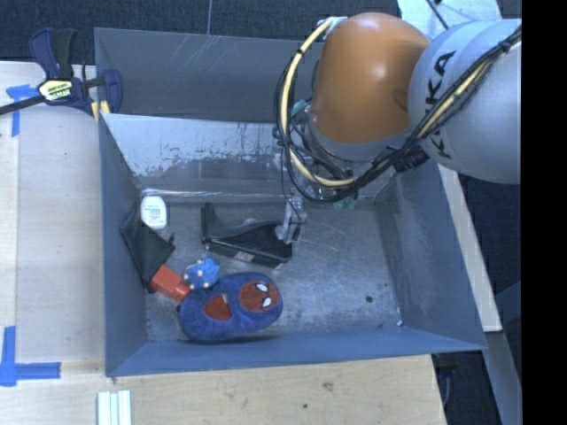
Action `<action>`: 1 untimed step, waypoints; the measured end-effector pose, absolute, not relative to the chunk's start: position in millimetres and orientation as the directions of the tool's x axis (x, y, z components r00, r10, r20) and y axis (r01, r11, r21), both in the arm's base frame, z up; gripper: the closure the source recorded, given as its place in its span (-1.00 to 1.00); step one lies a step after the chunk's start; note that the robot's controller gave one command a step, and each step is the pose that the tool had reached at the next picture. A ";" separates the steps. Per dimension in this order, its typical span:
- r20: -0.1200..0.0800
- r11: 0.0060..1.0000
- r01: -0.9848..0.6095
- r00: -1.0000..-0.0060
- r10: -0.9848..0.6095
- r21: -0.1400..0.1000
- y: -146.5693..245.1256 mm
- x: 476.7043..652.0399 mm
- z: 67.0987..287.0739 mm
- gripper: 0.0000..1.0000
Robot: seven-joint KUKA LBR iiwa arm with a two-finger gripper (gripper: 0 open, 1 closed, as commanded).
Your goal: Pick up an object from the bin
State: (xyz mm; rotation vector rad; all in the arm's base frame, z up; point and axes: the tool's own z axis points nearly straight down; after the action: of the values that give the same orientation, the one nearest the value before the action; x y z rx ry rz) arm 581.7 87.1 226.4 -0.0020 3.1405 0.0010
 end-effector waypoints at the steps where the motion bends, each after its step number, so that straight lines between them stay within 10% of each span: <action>1: 0.010 0.986 0.167 -0.986 0.167 0.001 97.6 581.9 69.7 -1.00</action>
Offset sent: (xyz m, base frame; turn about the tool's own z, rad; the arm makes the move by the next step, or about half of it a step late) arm 0.0010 0.0097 -0.1564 0.1690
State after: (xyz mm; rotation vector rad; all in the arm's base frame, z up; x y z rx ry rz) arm 581.9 97.6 69.7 0.2634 3.1409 0.0022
